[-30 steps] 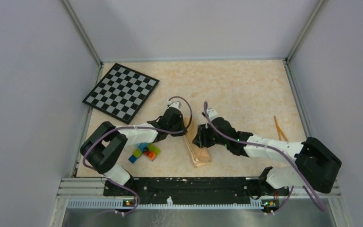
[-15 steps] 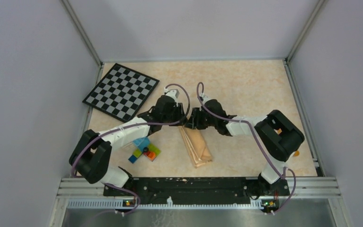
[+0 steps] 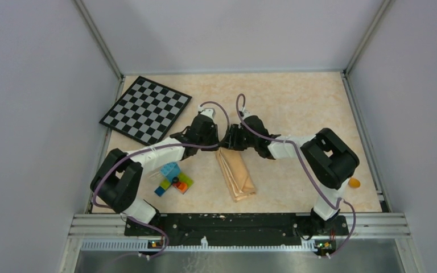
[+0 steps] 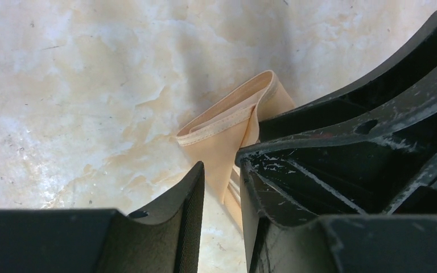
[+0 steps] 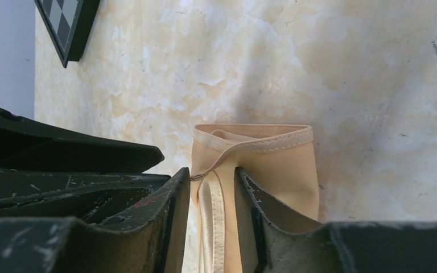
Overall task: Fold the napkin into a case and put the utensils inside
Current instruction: Pick up the top corner of the smaller rectangle folded napkin.
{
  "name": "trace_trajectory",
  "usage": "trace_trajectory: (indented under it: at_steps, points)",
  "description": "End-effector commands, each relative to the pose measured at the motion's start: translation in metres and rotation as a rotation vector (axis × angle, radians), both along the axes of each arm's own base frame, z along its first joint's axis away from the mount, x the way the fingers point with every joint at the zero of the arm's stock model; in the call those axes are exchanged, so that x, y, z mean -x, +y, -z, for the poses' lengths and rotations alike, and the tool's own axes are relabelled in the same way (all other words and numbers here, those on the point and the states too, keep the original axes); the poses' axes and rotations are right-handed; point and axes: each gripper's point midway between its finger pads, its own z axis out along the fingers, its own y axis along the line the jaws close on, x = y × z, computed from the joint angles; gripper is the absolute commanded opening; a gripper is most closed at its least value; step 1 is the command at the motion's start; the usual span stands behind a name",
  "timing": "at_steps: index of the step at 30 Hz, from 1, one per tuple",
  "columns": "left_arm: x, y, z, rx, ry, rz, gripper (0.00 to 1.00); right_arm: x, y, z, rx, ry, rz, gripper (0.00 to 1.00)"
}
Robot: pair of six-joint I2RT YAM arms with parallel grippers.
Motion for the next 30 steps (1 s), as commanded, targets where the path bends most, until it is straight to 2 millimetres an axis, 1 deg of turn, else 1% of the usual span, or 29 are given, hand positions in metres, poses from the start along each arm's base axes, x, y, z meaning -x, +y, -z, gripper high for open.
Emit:
trace_trajectory:
  at_steps: [1,5,6,7,9,10,14,17,19,25,30]
  points:
    - [-0.006,0.006,-0.016,0.023,-0.064,-0.045,0.35,-0.016,0.012,-0.022,-0.058,-0.047,0.025,0.32]
    - [-0.004,0.006,-0.013,0.024,-0.057,-0.035,0.39,-0.018,0.014,-0.019,-0.055,-0.043,0.024,0.22]
    - [-0.004,0.005,-0.012,0.022,-0.054,-0.029,0.40,-0.018,0.014,-0.019,-0.056,-0.041,0.024,0.18]
    - [-0.004,0.004,-0.011,0.024,-0.054,-0.016,0.42,-0.018,0.014,-0.019,-0.056,-0.043,0.024,0.11]
    - [-0.003,-0.001,-0.009,0.030,-0.050,0.014,0.45,-0.017,0.013,-0.023,-0.064,-0.051,0.024,0.01]
    - [-0.002,-0.004,-0.009,0.035,-0.045,0.030,0.45,-0.016,0.013,-0.024,-0.065,-0.052,0.022,0.00]
    - [-0.005,-0.009,-0.003,0.024,-0.037,0.058,0.45,-0.011,0.009,-0.030,-0.085,-0.060,0.028,0.00]
    - [-0.005,-0.010,0.001,0.006,-0.035,0.072,0.40,-0.008,0.006,-0.034,-0.099,-0.065,0.037,0.00]
    - [-0.004,-0.011,0.002,-0.005,-0.035,0.080,0.39,-0.007,0.004,-0.037,-0.108,-0.069,0.045,0.00]
    - [-0.009,-0.009,0.009,-0.063,-0.037,0.066,0.39,-0.006,0.004,-0.038,-0.114,-0.068,0.044,0.00]
    - [-0.010,-0.015,0.010,-0.099,-0.041,0.082,0.42,-0.005,0.003,-0.036,-0.108,-0.064,0.047,0.00]
